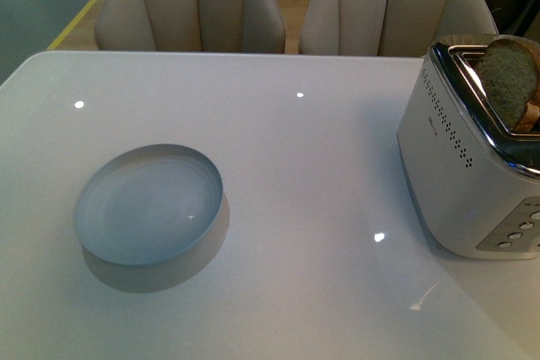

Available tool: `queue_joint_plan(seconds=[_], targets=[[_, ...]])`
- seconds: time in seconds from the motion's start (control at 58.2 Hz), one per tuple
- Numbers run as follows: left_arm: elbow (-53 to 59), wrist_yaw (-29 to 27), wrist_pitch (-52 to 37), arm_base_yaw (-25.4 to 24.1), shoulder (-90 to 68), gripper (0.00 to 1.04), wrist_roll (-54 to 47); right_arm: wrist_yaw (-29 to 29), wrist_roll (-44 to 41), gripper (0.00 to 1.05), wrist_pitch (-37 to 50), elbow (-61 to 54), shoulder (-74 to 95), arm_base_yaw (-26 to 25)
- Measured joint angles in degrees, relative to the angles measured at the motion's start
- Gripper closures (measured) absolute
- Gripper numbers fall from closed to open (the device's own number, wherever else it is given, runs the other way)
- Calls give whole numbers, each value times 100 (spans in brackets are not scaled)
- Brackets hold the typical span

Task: Left arm holds plate, right arm toasts bread

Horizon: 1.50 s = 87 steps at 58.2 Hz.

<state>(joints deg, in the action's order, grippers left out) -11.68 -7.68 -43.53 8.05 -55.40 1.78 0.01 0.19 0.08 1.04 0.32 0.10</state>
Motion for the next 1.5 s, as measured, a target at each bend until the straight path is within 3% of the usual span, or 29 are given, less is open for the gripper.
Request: queue_joint_plan(seconds=[0.12, 0.275, 0.327, 0.413, 0.602, 1.496], targets=[[258, 136, 138, -131, 380, 102, -52, 0, 0, 9, 0, 0, 0, 0], [538, 319, 417, -315, 927, 102, -79, -2, 2, 9, 0, 0, 0, -2], [621, 695, 551, -590, 1147, 102, -94, -2, 0, 9, 0, 0, 0, -2], [741, 728, 776, -776, 1486, 102, -94, 2, 2, 9, 0, 0, 0, -2], [1075, 767, 909, -780, 2024, 102, -98, 0, 0, 9, 0, 0, 0, 0], [1095, 767, 3246, -782, 4439, 102, -111, 0, 0, 9, 0, 0, 0, 0]])
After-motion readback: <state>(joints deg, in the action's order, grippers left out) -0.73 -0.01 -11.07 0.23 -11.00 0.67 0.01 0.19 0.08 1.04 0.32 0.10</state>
